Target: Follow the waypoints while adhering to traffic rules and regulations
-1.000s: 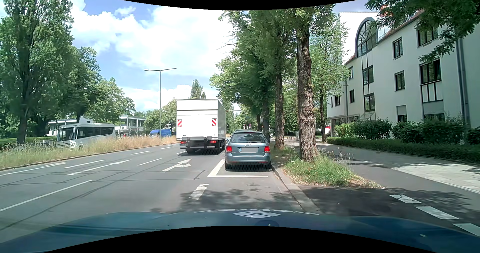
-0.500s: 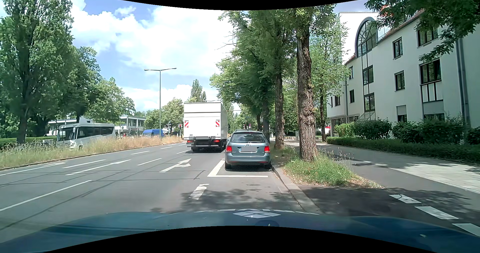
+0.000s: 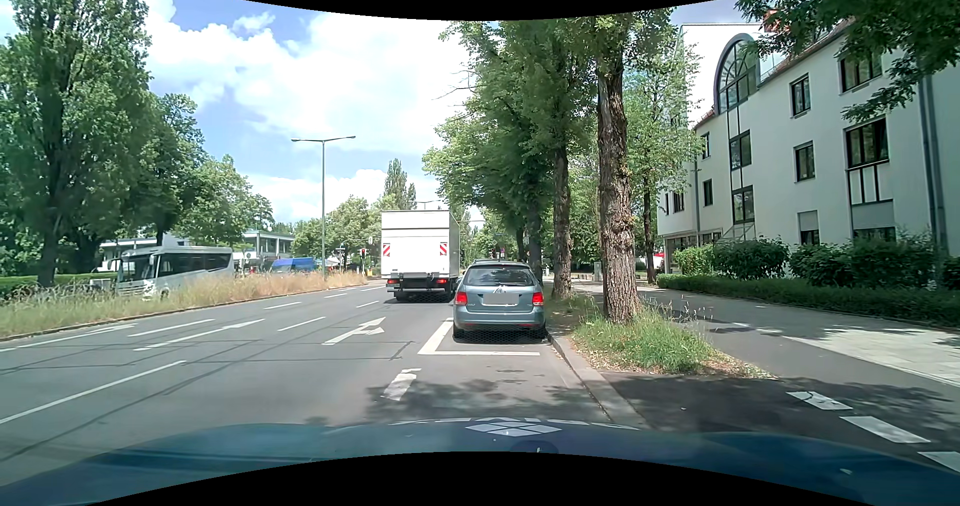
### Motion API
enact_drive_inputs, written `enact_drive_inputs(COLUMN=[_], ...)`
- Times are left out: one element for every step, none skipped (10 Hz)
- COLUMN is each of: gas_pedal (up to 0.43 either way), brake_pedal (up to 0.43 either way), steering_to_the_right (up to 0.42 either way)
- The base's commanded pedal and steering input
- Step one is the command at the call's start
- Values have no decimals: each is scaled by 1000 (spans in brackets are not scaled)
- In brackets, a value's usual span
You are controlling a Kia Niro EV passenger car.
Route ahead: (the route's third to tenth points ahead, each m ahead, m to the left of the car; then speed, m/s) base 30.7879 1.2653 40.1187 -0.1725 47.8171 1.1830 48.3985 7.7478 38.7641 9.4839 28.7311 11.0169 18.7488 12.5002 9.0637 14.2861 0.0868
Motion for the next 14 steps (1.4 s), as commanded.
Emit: enact_drive_inputs(gas_pedal=[0,0,0,0,0,0,39,87,110,130,130,138,169,177], brake_pedal=[73,37,0,0,0,0,0,0,0,0,0,0,0,0], steering_to_the_right=[-607,-610,-623,-644,-667,-698,-725,-748,-771,-793,-812,-824,-842,-857])
